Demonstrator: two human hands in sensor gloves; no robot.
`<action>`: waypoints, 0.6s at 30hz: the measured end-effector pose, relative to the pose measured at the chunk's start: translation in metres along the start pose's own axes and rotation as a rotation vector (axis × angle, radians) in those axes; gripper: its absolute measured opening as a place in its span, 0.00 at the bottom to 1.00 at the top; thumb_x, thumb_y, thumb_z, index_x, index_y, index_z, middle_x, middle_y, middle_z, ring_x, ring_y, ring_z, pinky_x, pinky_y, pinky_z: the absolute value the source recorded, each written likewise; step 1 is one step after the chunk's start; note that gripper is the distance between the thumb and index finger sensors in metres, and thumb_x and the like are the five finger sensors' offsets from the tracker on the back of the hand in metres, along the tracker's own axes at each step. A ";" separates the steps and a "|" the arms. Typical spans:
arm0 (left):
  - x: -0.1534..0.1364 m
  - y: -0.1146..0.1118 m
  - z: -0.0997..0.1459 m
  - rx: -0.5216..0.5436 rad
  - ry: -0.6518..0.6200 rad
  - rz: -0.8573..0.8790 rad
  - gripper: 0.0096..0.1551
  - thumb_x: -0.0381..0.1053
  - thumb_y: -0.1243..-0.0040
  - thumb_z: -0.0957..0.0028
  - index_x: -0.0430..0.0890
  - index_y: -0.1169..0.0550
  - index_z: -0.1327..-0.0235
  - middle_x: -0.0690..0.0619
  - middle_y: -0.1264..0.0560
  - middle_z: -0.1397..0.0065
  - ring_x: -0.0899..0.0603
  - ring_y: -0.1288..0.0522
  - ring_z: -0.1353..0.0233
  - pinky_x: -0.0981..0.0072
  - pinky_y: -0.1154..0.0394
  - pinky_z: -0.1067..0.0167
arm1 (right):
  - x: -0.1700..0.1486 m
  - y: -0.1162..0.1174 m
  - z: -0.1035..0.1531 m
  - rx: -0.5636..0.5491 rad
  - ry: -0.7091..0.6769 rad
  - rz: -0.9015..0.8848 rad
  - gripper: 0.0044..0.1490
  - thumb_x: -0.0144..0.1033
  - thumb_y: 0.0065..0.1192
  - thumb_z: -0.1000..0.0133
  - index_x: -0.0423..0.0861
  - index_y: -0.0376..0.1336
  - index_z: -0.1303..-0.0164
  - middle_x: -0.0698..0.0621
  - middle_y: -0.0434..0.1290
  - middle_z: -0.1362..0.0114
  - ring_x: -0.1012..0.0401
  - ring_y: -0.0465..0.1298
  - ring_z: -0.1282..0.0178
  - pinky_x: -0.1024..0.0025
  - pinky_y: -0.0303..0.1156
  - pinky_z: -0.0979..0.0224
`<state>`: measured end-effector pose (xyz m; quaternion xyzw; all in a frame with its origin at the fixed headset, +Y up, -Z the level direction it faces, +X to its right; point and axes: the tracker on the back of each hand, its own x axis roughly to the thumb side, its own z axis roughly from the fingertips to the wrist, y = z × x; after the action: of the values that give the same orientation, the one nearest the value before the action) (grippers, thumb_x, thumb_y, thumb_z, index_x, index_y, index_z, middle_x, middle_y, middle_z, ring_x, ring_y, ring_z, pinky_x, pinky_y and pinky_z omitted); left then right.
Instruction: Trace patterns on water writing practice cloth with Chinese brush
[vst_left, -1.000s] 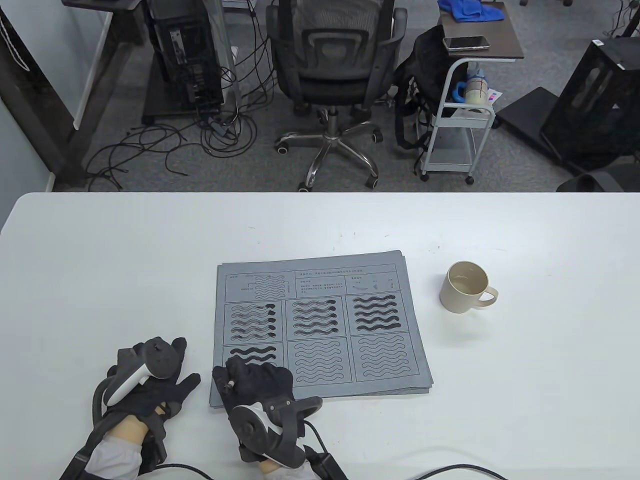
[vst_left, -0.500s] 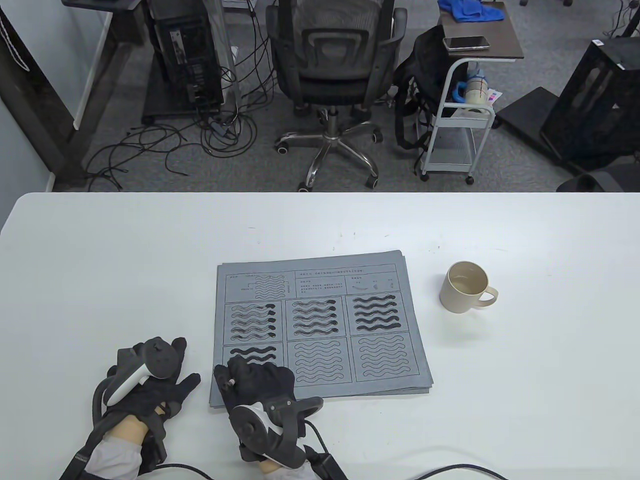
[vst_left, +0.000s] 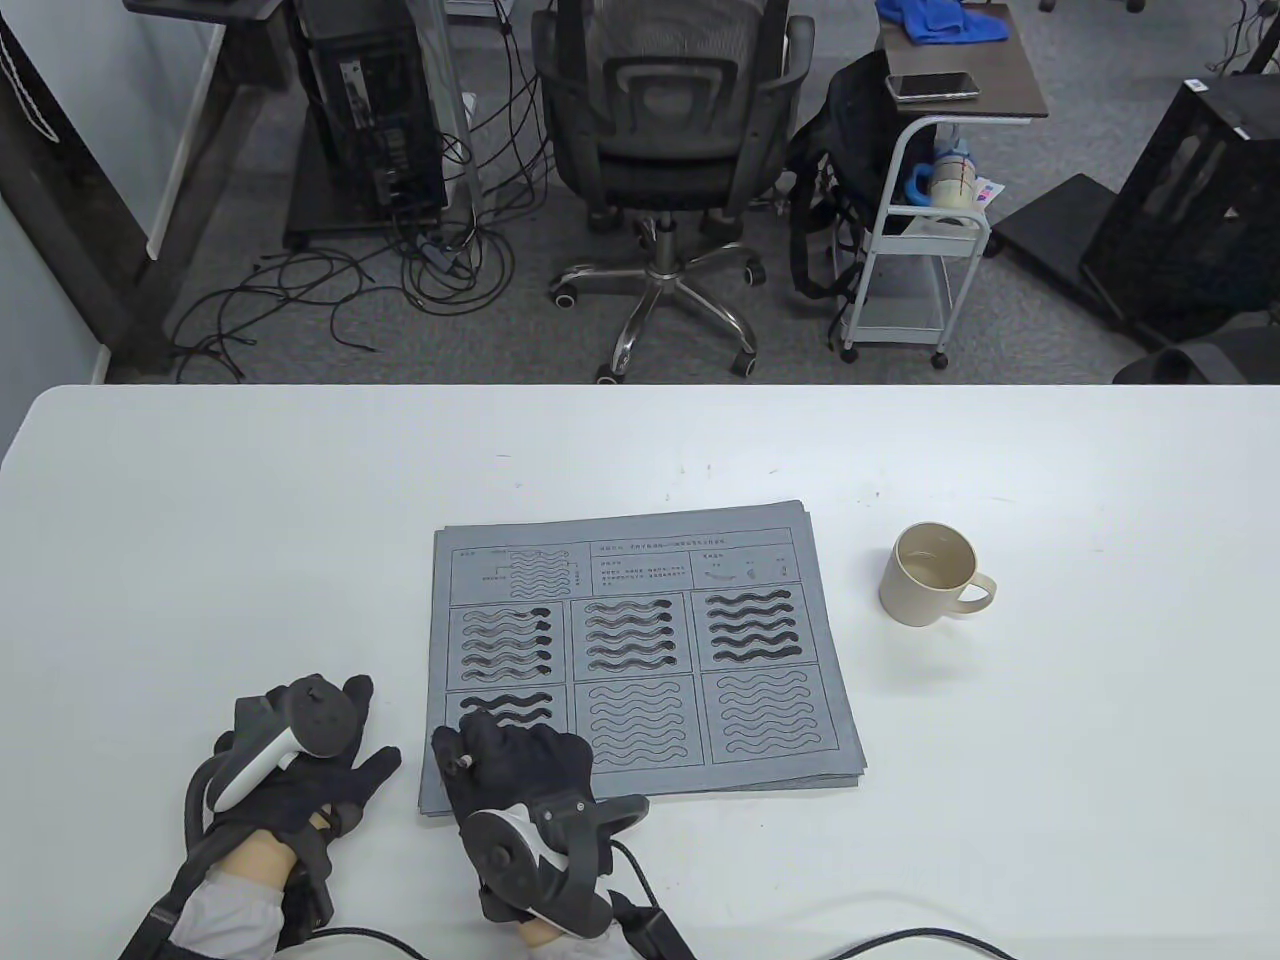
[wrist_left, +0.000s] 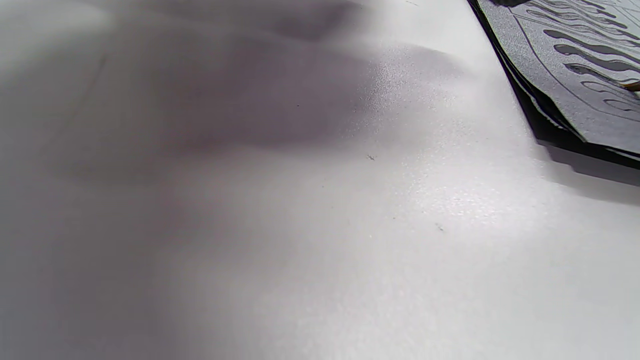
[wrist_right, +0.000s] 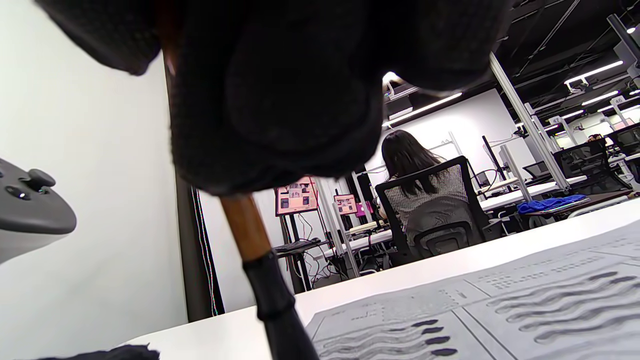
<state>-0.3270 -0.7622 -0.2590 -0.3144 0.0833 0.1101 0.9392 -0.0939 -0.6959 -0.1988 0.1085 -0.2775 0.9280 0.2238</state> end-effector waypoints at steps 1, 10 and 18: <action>0.000 0.000 0.000 0.000 0.000 0.000 0.47 0.72 0.60 0.42 0.65 0.69 0.23 0.46 0.72 0.15 0.36 0.76 0.21 0.20 0.71 0.32 | 0.000 0.000 0.000 -0.001 0.001 0.000 0.25 0.53 0.64 0.43 0.44 0.76 0.54 0.50 0.88 0.62 0.60 0.85 0.66 0.56 0.77 0.50; 0.000 0.000 0.000 0.000 0.000 0.000 0.47 0.72 0.60 0.43 0.65 0.69 0.23 0.47 0.72 0.15 0.35 0.76 0.21 0.20 0.71 0.32 | -0.001 -0.001 0.000 -0.009 0.007 0.008 0.25 0.52 0.65 0.43 0.44 0.76 0.54 0.50 0.88 0.62 0.59 0.85 0.66 0.56 0.77 0.50; 0.000 0.000 0.000 -0.001 0.001 0.000 0.47 0.72 0.60 0.43 0.65 0.68 0.23 0.47 0.72 0.15 0.36 0.76 0.21 0.20 0.71 0.32 | -0.002 -0.001 -0.001 -0.014 0.010 0.021 0.25 0.52 0.65 0.43 0.44 0.76 0.54 0.49 0.88 0.62 0.59 0.84 0.66 0.56 0.77 0.50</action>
<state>-0.3270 -0.7621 -0.2588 -0.3151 0.0836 0.1101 0.9389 -0.0919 -0.6954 -0.1994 0.0991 -0.2841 0.9288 0.2162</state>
